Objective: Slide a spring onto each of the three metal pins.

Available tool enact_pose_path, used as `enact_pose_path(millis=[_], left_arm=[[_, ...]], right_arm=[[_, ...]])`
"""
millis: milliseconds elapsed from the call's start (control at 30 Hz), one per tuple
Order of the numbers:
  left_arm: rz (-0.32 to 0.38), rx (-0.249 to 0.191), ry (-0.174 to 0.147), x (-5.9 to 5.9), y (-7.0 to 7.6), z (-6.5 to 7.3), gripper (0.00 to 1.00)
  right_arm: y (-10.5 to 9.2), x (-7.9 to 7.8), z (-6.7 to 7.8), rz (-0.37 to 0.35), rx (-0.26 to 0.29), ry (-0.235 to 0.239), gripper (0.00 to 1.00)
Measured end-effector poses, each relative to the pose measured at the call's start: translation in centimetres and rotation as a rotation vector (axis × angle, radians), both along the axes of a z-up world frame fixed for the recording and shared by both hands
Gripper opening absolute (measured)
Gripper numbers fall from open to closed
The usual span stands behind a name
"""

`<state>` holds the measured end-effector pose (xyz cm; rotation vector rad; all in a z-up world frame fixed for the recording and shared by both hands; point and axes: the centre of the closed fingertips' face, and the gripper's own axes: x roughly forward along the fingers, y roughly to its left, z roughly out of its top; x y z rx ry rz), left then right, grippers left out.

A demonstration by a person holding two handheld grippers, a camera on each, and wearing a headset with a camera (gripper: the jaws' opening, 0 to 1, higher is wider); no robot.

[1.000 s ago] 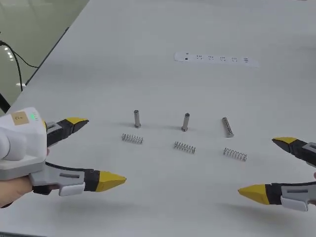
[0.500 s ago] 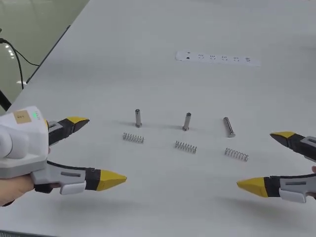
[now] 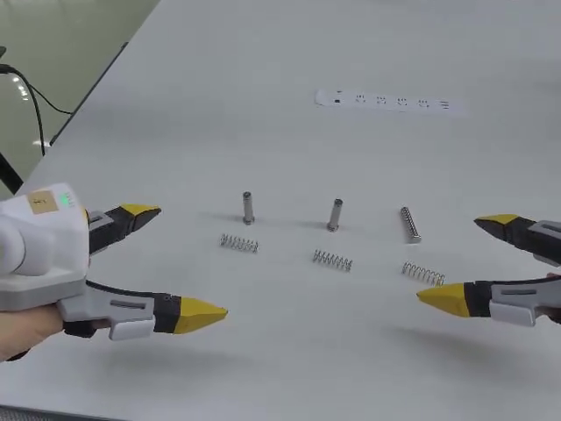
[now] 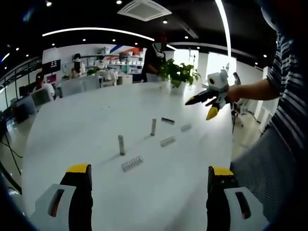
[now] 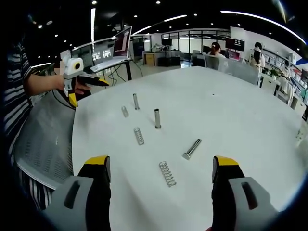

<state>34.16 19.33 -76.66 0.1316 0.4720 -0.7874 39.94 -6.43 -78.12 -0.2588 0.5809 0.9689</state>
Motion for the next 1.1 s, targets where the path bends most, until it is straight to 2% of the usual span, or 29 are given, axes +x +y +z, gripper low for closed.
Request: enact_pose_path(millis=[333, 533, 767, 1100], left_arm=[[0.002, -0.001, 0.004, 0.0, 0.1, -0.2, 0.98], [0.008, -0.001, 0.004, 0.2, 0.3, -0.2, 0.98], [0.007, -0.001, 0.006, 0.3, 0.2, -0.2, 0.98], [0.011, -0.004, 0.01, 0.3, 0.3, -0.4, 0.98]], right_arm=[[0.2, 2.3, 0.7, -0.029, 0.004, -0.004, 0.81], [0.7, 3.7, 0.8, -0.035, -0.011, 0.006, 0.74], [1.2, 4.8, 0.3, -0.051, -0.026, 0.046, 0.65], [1.4, 6.7, -0.5, -0.104, -0.064, 0.132, 0.52]])
